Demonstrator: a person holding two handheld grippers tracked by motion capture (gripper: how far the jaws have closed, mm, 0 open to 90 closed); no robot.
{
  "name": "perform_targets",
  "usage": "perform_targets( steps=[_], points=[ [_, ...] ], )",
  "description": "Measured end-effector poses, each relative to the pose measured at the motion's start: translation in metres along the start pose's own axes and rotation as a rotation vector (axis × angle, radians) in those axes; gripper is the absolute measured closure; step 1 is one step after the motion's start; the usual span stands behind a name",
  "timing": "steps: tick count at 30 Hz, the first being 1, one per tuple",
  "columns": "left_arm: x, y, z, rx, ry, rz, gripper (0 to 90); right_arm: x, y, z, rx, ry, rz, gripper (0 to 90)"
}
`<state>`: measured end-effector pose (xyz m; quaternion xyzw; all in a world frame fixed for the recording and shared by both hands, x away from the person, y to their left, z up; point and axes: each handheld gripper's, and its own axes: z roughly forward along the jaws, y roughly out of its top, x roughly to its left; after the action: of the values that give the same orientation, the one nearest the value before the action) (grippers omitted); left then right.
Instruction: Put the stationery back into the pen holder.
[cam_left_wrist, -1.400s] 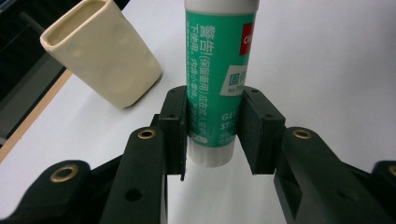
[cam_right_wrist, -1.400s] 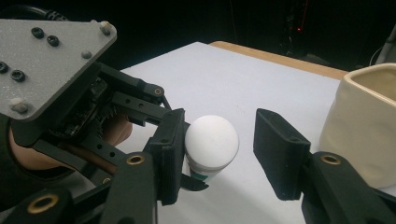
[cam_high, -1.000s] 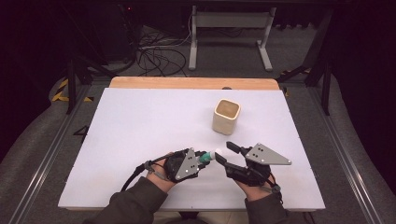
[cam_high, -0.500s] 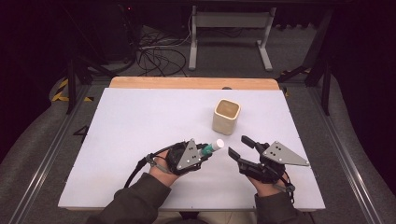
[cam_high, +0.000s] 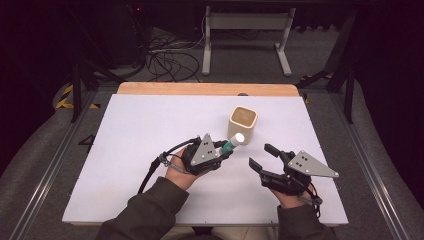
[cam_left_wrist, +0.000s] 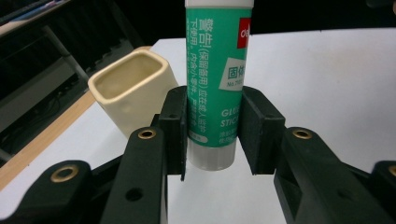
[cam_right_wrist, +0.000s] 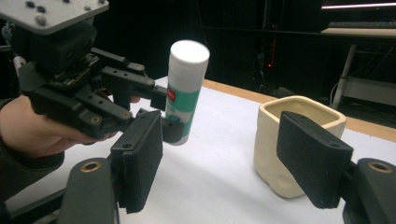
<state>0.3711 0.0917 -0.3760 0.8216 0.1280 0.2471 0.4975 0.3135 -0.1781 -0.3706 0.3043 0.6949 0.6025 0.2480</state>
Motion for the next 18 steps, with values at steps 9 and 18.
perform_targets(
  steps=[9,18],
  points=[
    [0.012,0.008,0.010,-0.047,0.007,-0.066,65.5,-0.006,0.001,-0.005,-0.017,-0.009,-0.006,32.0],
    [0.025,0.012,0.020,-0.150,-0.020,-0.147,65.5,-0.014,0.000,-0.009,-0.018,-0.009,-0.003,30.9]
  ],
)
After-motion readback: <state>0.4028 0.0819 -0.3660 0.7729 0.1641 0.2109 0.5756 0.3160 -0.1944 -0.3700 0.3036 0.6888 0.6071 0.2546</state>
